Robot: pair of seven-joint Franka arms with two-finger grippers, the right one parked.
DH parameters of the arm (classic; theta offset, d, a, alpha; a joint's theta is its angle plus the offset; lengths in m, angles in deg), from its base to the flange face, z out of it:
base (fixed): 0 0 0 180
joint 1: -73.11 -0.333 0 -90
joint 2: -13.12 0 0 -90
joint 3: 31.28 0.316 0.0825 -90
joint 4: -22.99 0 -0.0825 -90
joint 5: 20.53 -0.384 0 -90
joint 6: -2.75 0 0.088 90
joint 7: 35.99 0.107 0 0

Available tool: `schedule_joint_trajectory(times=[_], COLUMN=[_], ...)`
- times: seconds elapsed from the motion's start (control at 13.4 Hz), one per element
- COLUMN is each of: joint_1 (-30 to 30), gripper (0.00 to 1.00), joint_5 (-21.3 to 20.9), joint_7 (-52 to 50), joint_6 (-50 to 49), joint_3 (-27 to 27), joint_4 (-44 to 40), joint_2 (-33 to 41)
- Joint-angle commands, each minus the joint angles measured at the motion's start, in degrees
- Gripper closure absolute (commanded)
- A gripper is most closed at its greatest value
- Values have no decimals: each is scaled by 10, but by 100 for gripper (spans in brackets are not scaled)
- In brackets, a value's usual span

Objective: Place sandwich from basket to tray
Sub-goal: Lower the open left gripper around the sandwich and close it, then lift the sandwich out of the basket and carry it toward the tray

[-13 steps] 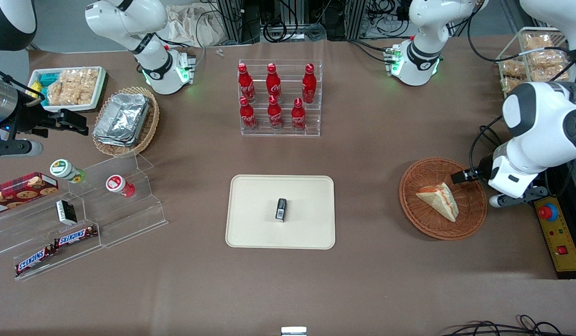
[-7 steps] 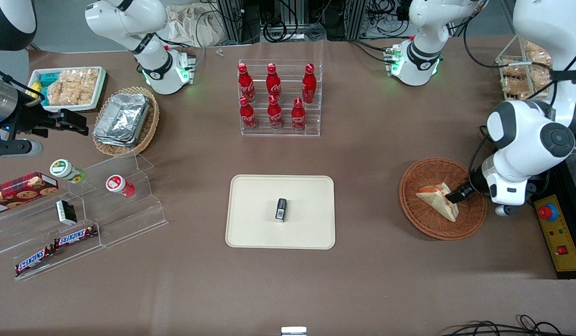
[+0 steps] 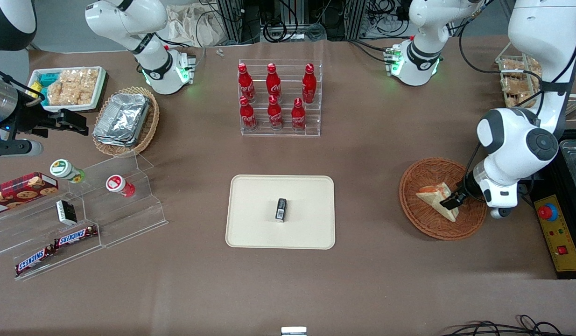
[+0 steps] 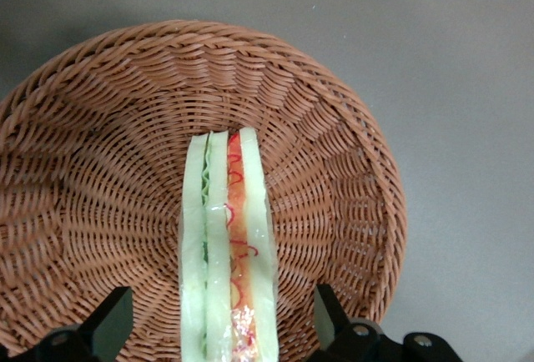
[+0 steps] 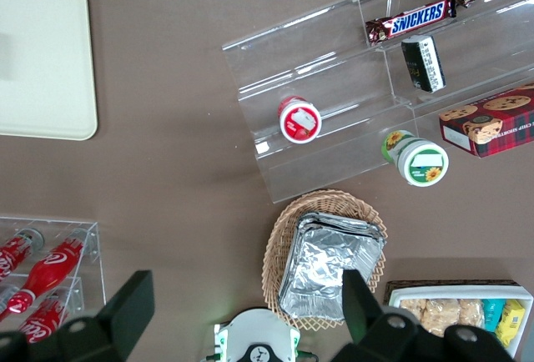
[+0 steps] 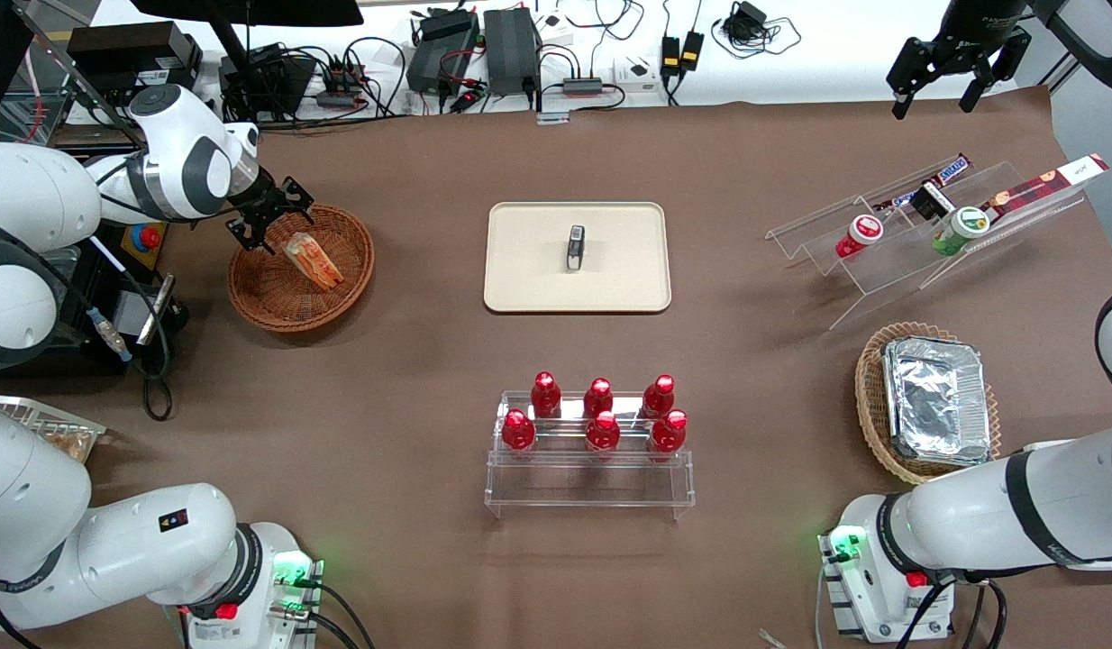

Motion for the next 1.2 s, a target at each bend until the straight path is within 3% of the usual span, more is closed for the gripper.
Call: schedule_joint_trajectory(times=[0.0, 0.67, 0.75, 0.9, 1.12], joint_1=[2, 1, 1, 1, 2], gripper=[2, 6, 11, 37, 58], joint_5=[0, -1, -1, -3, -3], joint_7=[-25, -30, -29, -28, -28], joint_6=[44, 15, 15, 13, 2], joint_3=[-2, -3, -3, -3, -5], joint_4=[31, 42, 42, 42, 41], joint_2=[6, 6, 5, 5, 11])
